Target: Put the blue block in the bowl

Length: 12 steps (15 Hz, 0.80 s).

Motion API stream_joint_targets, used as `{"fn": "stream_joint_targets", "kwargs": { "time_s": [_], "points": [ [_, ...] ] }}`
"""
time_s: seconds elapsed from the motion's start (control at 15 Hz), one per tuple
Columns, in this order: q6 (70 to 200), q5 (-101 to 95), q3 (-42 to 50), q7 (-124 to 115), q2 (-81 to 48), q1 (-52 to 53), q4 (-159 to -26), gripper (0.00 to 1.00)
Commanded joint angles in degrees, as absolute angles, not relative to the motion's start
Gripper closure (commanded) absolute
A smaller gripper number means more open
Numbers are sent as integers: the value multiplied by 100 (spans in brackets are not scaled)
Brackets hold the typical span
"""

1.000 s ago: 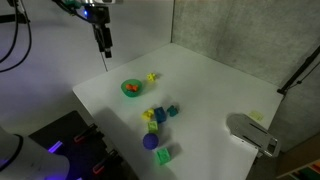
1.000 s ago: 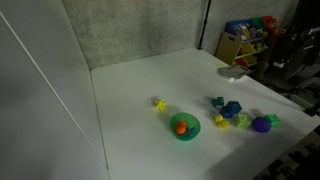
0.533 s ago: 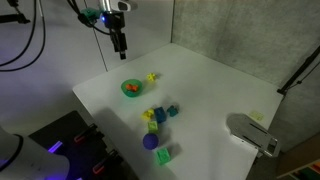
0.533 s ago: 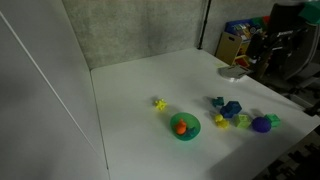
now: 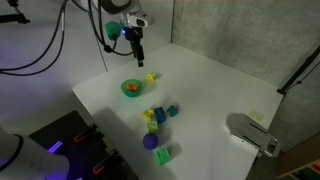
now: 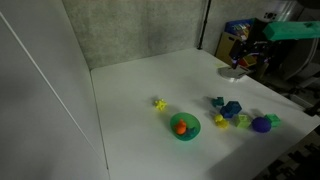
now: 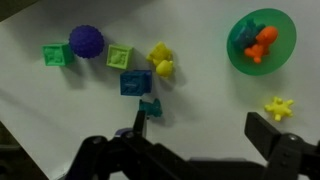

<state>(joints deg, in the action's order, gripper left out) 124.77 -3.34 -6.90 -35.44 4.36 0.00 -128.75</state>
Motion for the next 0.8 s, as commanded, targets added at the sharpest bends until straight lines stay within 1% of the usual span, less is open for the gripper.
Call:
{"fn": "stream_joint_targets", "kwargs": {
  "time_s": [0.0, 0.33, 0.73],
  "points": [
    [12943, -505, -494, -3894, 6, 4, -12733, 0],
    [13361, -873, -276, -3914, -456, 96, -12947, 0],
    [13942, -792, -156, -2923, -838, 143, -13284, 0]
  ]
}}
